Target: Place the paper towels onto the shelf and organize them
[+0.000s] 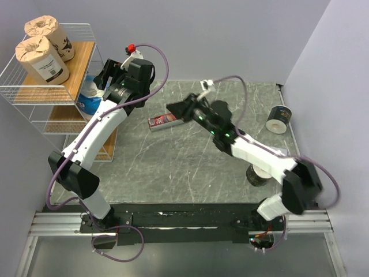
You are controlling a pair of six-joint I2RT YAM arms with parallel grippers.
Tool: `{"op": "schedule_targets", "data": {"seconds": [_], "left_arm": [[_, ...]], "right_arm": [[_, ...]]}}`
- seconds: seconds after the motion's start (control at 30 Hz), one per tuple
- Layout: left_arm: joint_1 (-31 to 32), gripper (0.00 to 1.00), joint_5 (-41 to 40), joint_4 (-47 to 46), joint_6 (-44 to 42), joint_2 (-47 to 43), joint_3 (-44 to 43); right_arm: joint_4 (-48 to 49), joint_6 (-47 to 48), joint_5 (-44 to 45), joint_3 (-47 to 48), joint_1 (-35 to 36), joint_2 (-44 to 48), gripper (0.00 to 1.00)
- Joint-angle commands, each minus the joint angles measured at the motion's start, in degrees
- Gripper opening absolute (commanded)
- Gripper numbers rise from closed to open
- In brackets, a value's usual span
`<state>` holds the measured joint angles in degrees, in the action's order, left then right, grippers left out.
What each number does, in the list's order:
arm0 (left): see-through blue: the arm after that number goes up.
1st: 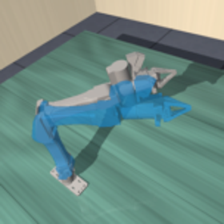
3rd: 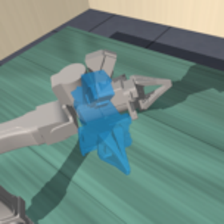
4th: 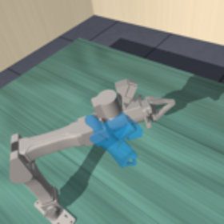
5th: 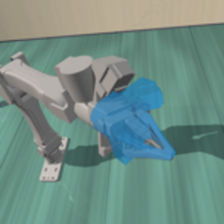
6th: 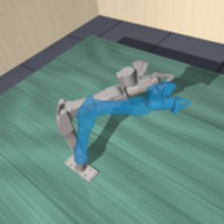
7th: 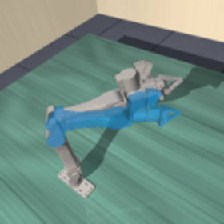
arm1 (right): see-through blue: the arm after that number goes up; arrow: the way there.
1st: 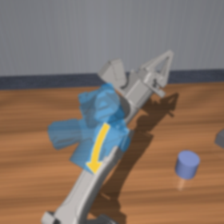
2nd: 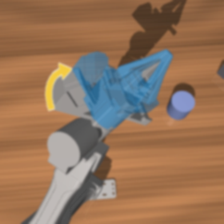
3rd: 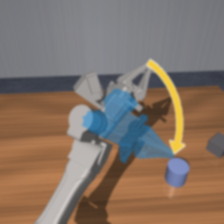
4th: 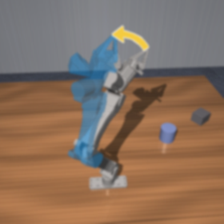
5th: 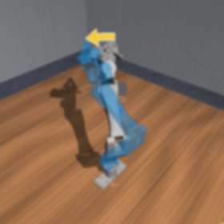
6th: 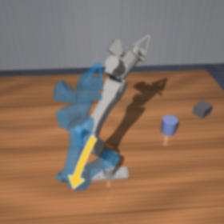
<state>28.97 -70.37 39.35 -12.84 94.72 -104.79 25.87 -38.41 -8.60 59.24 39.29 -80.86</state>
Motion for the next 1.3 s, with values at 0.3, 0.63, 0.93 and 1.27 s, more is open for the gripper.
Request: {"op": "schedule_targets", "data": {"seconds": [0.3,0.63,0.93,1.27], "left_arm": [[0.65,0.77,0.4,-8.42,-2.98,-3.13,-1.72],[2.84,0.86,4.71,-2.62,3.43,-5.06,-7.7],[5.13,0.91,5.59,1.51,7.56,-7.26,-9.46],[5.92,0.92,7.0,7.31,12.05,-8.15,-11.75]], "right_arm": [[1.82,-18.36,-1.07,38.72,6.06,-33.55,0.42],[-6.61,-19.16,-1.95,59.49,10.98,-46.93,0.41],[-11.09,-17.49,-1.68,68.62,14.67,-51.85,0.4],[-12.33,-18.89,-0.89,74.16,16.17,-56.42,0.41]]}}
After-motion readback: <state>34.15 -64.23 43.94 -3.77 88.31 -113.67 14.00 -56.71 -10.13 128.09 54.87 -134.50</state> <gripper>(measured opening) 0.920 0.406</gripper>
